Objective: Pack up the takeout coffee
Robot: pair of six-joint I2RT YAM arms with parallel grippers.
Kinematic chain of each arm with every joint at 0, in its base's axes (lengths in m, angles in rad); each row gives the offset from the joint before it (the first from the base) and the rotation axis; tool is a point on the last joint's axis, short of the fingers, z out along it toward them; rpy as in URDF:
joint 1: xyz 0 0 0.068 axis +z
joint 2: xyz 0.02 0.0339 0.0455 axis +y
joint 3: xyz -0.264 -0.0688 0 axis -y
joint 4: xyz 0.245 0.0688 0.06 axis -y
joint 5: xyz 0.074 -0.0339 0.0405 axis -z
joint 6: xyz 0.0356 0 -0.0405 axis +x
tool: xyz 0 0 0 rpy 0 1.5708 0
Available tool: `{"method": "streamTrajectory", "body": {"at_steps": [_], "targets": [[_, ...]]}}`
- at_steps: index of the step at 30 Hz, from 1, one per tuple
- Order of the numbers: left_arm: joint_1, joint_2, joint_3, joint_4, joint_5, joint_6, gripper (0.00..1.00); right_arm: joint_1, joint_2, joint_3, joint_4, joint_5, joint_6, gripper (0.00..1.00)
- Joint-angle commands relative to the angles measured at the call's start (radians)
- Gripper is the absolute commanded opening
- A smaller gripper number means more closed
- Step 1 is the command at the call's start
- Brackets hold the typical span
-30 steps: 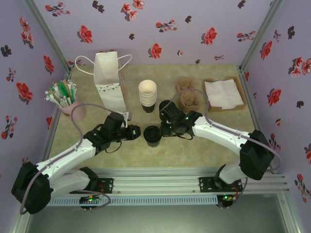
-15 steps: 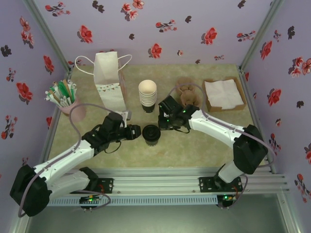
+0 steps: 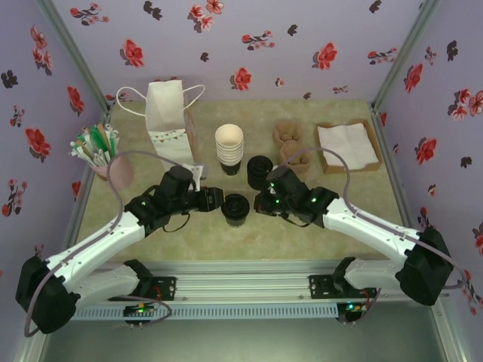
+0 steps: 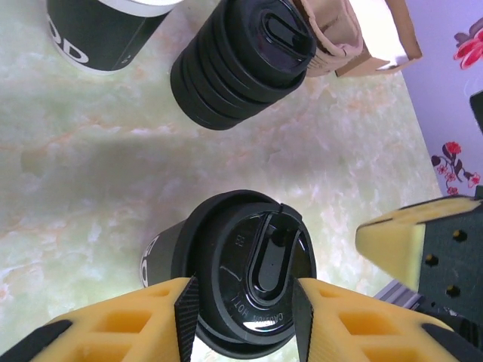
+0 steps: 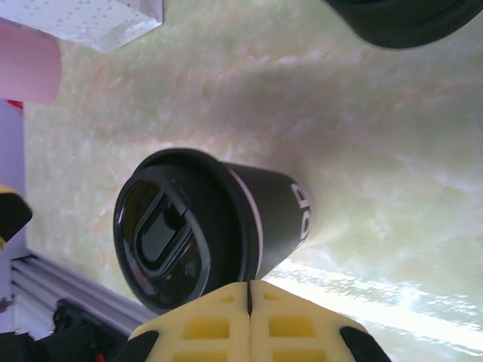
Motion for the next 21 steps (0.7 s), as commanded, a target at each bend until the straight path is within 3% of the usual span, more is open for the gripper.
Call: {"method": "streamTrajectory", "body": {"at_steps": [1, 21], "targets": [[-0.017, 0.041, 0.04, -0.056, -0.009, 0.048, 0.4, 0.024, -0.033, -0.059, 0.126, -0.009, 0.127, 0.0], [-0.024, 0.161, 0.044, -0.036, -0.009, 0.075, 0.38, 0.082, -0.044, -0.151, 0.266, 0.002, 0.244, 0.0]]}}
